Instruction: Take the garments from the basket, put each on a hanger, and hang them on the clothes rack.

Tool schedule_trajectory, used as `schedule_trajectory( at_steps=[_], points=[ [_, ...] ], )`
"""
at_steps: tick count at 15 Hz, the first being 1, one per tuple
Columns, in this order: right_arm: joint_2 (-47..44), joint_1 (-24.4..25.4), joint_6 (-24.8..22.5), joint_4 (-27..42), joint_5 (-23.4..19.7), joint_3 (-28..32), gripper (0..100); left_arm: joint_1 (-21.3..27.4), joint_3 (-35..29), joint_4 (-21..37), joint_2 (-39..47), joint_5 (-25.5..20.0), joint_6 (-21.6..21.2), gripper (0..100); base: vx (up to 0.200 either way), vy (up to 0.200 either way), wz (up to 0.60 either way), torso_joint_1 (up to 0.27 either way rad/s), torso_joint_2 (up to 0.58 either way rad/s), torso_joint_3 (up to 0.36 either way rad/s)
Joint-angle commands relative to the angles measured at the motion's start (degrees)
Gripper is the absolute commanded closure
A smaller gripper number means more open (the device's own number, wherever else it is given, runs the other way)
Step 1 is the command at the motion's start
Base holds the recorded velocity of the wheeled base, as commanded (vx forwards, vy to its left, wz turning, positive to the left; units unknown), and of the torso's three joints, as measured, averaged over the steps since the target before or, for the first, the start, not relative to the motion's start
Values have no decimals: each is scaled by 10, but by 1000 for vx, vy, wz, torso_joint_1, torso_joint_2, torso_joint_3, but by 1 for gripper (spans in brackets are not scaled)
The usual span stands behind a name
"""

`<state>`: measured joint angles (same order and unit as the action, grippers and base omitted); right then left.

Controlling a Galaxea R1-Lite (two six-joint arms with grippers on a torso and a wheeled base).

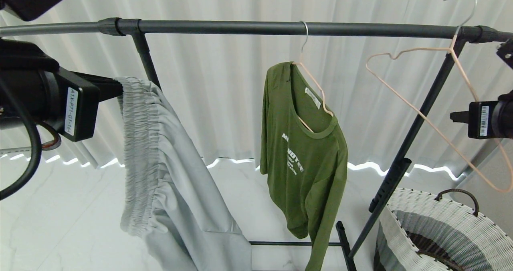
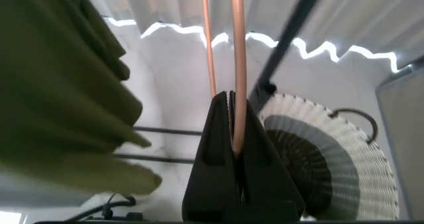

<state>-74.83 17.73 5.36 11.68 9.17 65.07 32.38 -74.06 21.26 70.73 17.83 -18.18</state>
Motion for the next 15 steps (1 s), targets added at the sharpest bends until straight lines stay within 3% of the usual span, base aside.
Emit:
schedule_trajectory(
  at_steps=[1,12,15],
  points=[
    [30,0,-2,1,0,-16,100,0,4,0,-1,0,-1,100,-200,0,0,-7,-2,7],
    [68,28,-16,1,-3,-47,100,0,18,0,-3,0,-1,100,-200,0,0,0,2,3],
    [79,75,-14,-2,-6,-46,100,9,18,-1,-2,0,-1,100,0,0,0,0,0,0]
  ],
)
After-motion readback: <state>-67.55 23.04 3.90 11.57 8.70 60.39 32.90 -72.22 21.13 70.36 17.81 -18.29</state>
